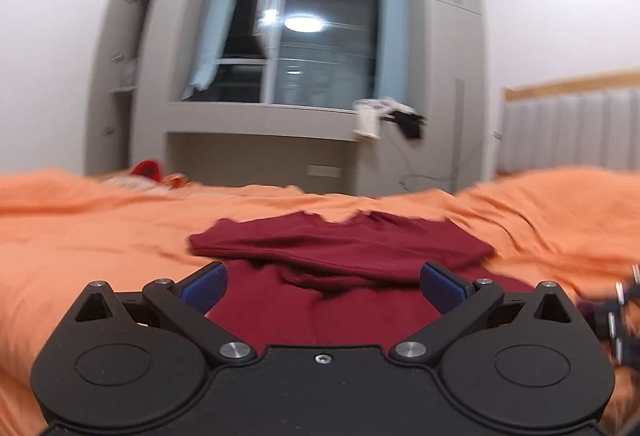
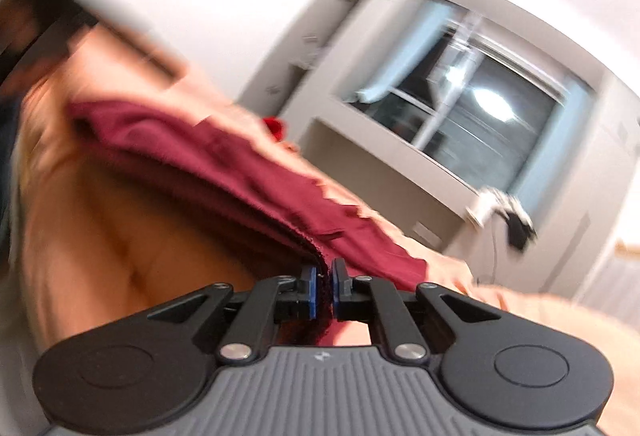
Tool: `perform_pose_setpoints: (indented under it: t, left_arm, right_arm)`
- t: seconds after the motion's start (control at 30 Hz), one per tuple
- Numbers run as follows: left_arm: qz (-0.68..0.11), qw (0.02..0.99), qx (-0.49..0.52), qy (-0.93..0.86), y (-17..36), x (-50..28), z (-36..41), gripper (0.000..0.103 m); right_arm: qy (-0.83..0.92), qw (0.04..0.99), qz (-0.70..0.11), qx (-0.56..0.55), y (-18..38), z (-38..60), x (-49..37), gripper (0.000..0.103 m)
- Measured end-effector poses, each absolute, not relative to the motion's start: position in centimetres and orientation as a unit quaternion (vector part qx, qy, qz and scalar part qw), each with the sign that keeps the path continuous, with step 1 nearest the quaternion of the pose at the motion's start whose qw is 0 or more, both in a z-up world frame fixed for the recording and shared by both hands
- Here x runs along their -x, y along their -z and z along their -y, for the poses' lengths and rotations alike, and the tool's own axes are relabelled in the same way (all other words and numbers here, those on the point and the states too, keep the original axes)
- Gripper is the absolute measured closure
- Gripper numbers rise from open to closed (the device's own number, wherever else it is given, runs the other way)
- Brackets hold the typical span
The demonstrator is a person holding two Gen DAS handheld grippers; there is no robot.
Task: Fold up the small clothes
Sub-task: 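Grasp the hem with the right gripper and lift it toward the collar, then lift the hem with the right gripper while the left gripper grasps the hem edge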
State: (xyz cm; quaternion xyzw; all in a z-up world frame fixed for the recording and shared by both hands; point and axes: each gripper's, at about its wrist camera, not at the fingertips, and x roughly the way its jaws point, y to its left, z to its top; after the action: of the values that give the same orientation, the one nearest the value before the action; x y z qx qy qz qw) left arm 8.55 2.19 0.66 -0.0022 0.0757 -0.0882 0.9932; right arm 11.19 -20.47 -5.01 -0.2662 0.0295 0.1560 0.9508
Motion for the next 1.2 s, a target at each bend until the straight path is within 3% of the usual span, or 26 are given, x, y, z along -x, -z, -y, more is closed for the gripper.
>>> perform_pose_setpoints:
  t: [0.17,0.4,0.87,1.0,1.1,1.2]
  left_arm:
    - [-0.08,0.98,-0.108,0.145,1.2,-7.6,2.1,0.001]
    - [-0.08,0.951,-0.266,0.14,4.9,-7.7,8.4,0.001]
    - [-0.062,0.95,-0.292,0.089,5.1,-10.5,13.2,0.002]
    - [-0.057,0.943,-0.316,0.087,5.4,-10.8,13.8,0.008]
    - [-0.064,0.943,-0.317,0.072,5.3,-11.1,13.0,0.027]
    - [-0.056,0.95,-0.307,0.031,4.9,-10.9,11.7,0.034]
  right_arm:
    - [-0.141,0.972,-0.054,0.178,3.5,23.2,-12.1,0.096]
    - [-0.142,0.974,-0.045,0.173,3.0,24.0,-11.1,0.096]
    - [-0.144,0.973,-0.03,0.177,2.8,23.8,-10.2,0.096]
    - [-0.144,0.973,-0.022,0.178,2.7,23.9,-9.7,0.096]
    - [-0.146,0.974,-0.018,0.174,2.6,24.0,-9.4,0.096]
    - [-0.143,0.975,-0.01,0.17,2.2,24.1,-9.1,0.096]
